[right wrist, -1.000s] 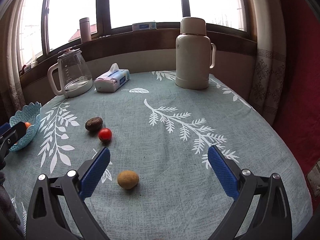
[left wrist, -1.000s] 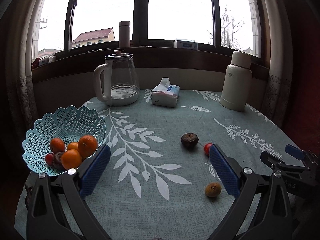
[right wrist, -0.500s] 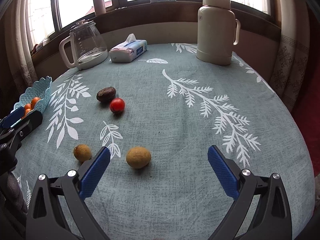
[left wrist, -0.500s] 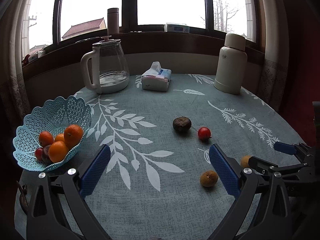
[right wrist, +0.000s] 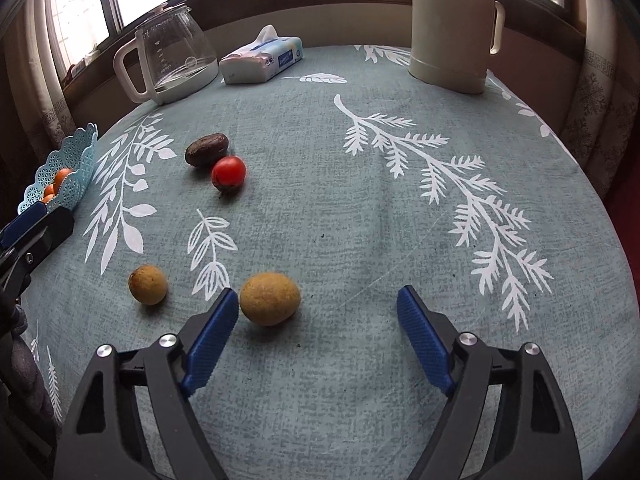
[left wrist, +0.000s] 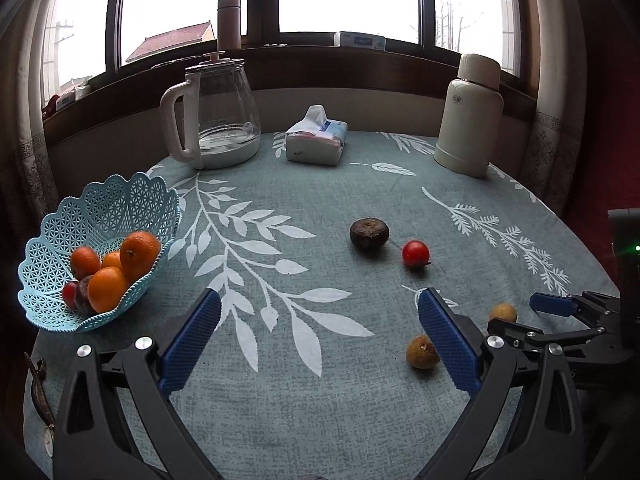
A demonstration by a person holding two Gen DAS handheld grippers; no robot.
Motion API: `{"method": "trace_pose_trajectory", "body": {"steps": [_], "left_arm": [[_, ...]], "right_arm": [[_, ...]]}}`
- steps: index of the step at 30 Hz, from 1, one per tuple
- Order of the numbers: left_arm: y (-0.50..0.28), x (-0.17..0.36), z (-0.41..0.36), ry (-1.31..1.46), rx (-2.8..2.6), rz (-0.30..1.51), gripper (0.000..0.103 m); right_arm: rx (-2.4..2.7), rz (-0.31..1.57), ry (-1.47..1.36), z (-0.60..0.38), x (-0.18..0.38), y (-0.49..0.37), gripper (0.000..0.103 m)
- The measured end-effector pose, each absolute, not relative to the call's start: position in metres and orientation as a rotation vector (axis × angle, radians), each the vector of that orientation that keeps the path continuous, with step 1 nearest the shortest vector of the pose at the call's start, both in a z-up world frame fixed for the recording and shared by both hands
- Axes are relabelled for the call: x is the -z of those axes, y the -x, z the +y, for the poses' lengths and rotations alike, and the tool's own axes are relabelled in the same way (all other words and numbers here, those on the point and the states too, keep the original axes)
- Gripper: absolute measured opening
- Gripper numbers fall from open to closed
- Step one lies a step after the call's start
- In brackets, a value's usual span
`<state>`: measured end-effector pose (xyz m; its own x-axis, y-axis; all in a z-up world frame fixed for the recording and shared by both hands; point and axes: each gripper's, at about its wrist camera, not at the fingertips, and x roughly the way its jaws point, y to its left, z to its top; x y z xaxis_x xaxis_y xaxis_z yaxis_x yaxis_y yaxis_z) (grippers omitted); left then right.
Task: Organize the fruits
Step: 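Move both open tools toward the two tan round fruits on the cloth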
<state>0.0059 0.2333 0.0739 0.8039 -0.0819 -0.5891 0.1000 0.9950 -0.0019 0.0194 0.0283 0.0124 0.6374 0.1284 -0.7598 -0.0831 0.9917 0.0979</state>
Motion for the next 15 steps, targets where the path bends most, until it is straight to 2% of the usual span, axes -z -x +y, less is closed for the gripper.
{"method": "trace_pose_trajectory", "body": {"steps": [7,15], "left_arm": [[-0.0081,-0.0706,0.2303,-0.032,0.101,0.641,0.100],[-0.0096,-0.0680,0.2309,-0.025,0.098,0.650,0.100]], "right_arm": [[-0.156,0.863,-0.039,0.0334,-0.0133,-0.0185,0.065],[-0.171,0.875,-0.013,0.0371,-0.0110,-0.0189,0.067]]}}
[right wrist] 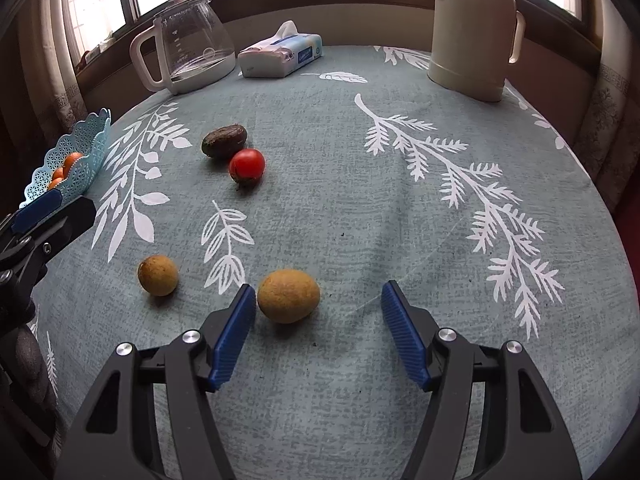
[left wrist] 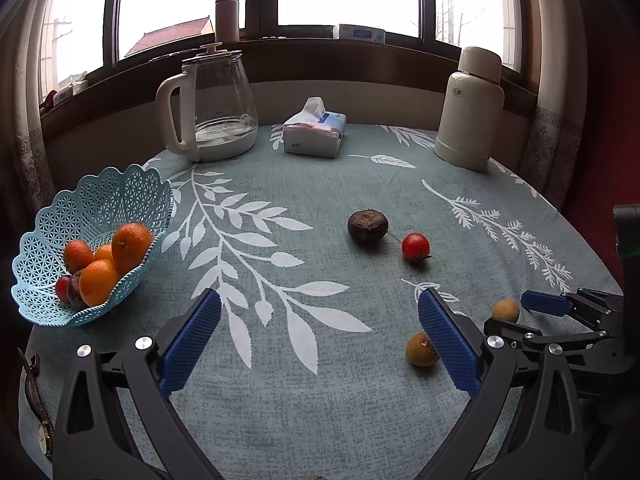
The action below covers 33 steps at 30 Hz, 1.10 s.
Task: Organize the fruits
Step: 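Move both open tools toward the two tan round fruits on the cloth, then close the right tool on the larger tan fruit while the left tool grasps the smaller one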
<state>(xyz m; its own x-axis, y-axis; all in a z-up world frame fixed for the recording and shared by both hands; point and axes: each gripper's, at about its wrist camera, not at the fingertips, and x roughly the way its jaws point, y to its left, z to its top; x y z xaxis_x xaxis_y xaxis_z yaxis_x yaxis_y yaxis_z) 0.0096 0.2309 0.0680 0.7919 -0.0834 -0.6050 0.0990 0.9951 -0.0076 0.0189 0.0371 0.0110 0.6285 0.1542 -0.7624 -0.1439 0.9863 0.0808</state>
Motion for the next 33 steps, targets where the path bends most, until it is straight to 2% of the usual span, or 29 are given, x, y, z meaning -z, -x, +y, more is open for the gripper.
{"method": "trace_pose_trajectory", "body": {"steps": [2,4,11,15,19,24,28,33], "left_arm": [[-0.010,-0.068,0.231,-0.025,0.098,0.649,0.100],[-0.010,-0.068,0.231,-0.025,0.097,0.649,0.100],[-0.010,-0.067,0.232,-0.021,0.096,0.653,0.100],[-0.010,-0.066,0.231,-0.026,0.104,0.654,0.100],[-0.009,-0.066,0.227,-0.038,0.118,0.658,0.100],[-0.011,-0.064,0.226,-0.016,0.139,0.678,0.100],[-0.010,-0.062,0.222,-0.033,0.158,0.689,0.100],[-0.010,-0.059,0.207,-0.076,0.217,0.709,0.100]], "right_arm": [[-0.170,0.880,0.001,0.039,-0.010,-0.019,0.069],[-0.181,0.887,0.014,0.042,-0.009,-0.020,0.075],[-0.167,0.885,0.039,0.045,-0.010,-0.020,0.074],[-0.144,0.877,0.036,0.044,-0.011,-0.019,0.066],[-0.129,0.865,0.016,0.037,-0.013,-0.018,0.050],[-0.133,0.859,0.006,0.036,-0.014,-0.018,0.045],[-0.145,0.854,0.002,0.035,-0.015,-0.018,0.035],[-0.144,0.855,0.002,0.032,-0.016,-0.018,0.029]]}}
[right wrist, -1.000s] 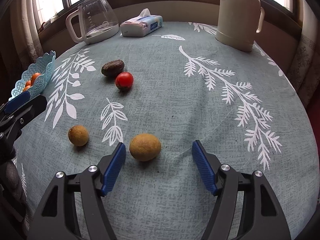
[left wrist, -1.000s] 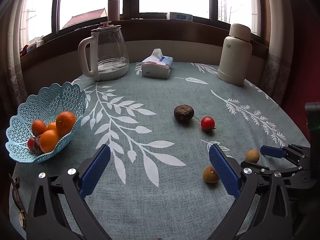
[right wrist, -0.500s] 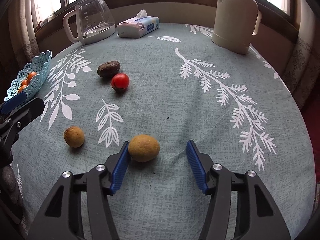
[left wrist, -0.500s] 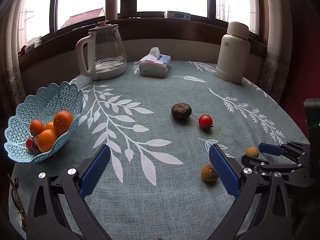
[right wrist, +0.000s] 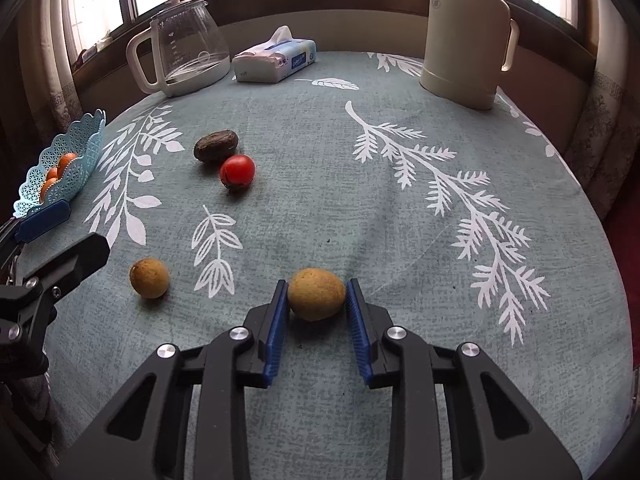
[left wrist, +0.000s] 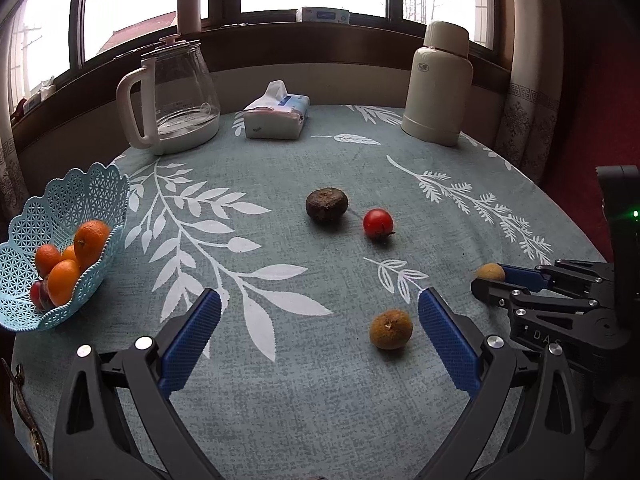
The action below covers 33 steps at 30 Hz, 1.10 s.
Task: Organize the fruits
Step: 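Close the right tool on the larger tan fruit while the left tool grasps the smaller one, then carry both held tan fruits over to the blue basket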
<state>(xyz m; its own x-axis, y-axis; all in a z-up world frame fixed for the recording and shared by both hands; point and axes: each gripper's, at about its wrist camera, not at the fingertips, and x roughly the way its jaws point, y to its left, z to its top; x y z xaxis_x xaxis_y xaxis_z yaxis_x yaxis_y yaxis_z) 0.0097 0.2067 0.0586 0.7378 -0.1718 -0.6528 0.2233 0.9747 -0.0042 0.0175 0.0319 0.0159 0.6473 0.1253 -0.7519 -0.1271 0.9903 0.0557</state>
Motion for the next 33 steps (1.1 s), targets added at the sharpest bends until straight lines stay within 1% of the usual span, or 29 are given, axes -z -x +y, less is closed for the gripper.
{"method": "trace_pose_trajectory", "body": {"steps": [9,12,14,15,19,21,22,24,26,33], "left_arm": [[-0.016,-0.048,0.188,-0.109,0.289,0.767,0.100],[-0.021,-0.042,0.185,-0.107,0.305,0.804,0.087],[-0.024,-0.038,0.184,-0.103,0.318,0.832,0.073],[-0.025,-0.036,0.183,-0.100,0.324,0.843,0.071],[-0.027,-0.032,0.179,-0.098,0.358,0.871,0.055],[-0.027,-0.030,0.176,-0.102,0.376,0.884,0.049],[-0.027,-0.029,0.174,-0.107,0.379,0.887,0.043],[-0.026,-0.028,0.172,-0.114,0.379,0.887,0.037],[-0.026,-0.028,0.172,-0.114,0.381,0.888,0.030],[-0.024,-0.029,0.173,-0.112,0.381,0.883,0.028]], "right_arm": [[-0.129,0.855,-0.008,0.024,-0.015,-0.018,0.029],[-0.134,0.856,-0.018,0.023,-0.015,-0.019,0.029],[-0.134,0.857,-0.019,0.023,-0.015,-0.018,0.029],[-0.135,0.856,-0.020,0.023,-0.015,-0.018,0.029],[-0.135,0.856,-0.020,0.023,-0.014,-0.018,0.029],[-0.135,0.856,-0.020,0.023,-0.014,-0.018,0.029],[-0.135,0.856,-0.022,0.023,-0.014,-0.018,0.029],[-0.136,0.856,-0.022,0.023,-0.014,-0.018,0.029],[-0.136,0.856,-0.023,0.023,-0.014,-0.018,0.029],[-0.136,0.856,-0.022,0.023,-0.014,-0.018,0.029]]}}
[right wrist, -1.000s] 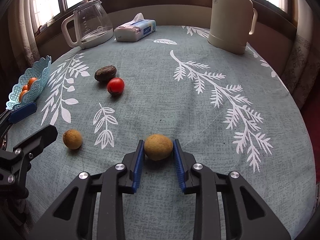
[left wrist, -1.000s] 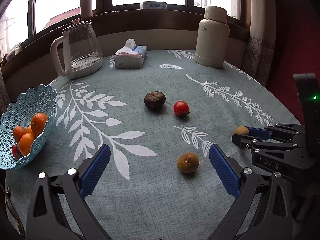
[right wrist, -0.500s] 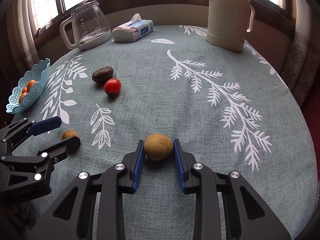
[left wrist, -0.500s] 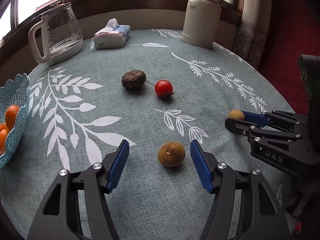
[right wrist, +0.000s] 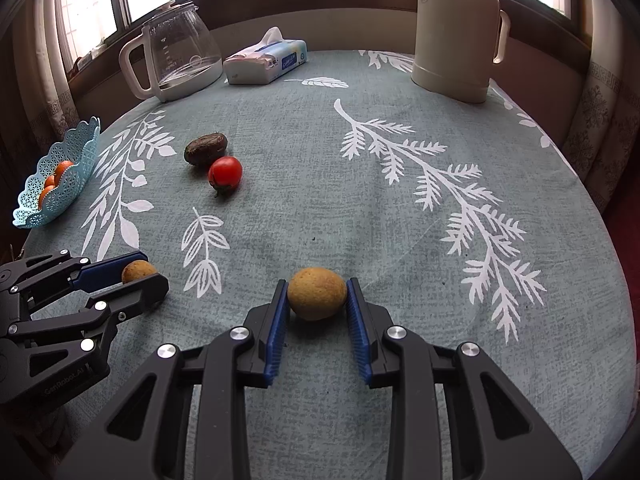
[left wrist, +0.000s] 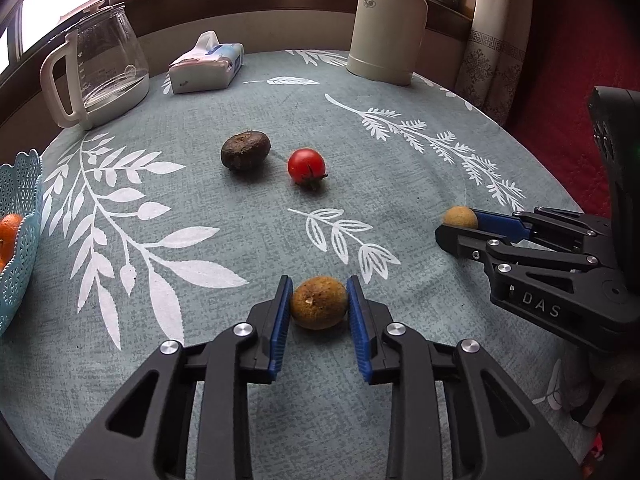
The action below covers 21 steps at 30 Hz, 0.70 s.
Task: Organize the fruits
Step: 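Carry both held tan fruits over to the blue basket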
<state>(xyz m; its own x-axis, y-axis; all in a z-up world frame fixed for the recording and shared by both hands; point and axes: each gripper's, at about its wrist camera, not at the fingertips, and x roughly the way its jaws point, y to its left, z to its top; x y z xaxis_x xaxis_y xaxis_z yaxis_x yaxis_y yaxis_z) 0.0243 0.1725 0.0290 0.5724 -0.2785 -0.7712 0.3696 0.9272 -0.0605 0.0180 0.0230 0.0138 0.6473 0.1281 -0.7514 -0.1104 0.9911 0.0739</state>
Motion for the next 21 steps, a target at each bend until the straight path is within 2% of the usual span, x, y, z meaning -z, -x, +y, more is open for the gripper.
{"method": "trace_pose_trajectory", "body": {"steps": [21], "left_arm": [[-0.020,-0.040,0.197,-0.026,0.287,0.827,0.028]], "right_arm": [[-0.139,0.834,-0.064,0.015,-0.018,-0.015,0.029]]}}
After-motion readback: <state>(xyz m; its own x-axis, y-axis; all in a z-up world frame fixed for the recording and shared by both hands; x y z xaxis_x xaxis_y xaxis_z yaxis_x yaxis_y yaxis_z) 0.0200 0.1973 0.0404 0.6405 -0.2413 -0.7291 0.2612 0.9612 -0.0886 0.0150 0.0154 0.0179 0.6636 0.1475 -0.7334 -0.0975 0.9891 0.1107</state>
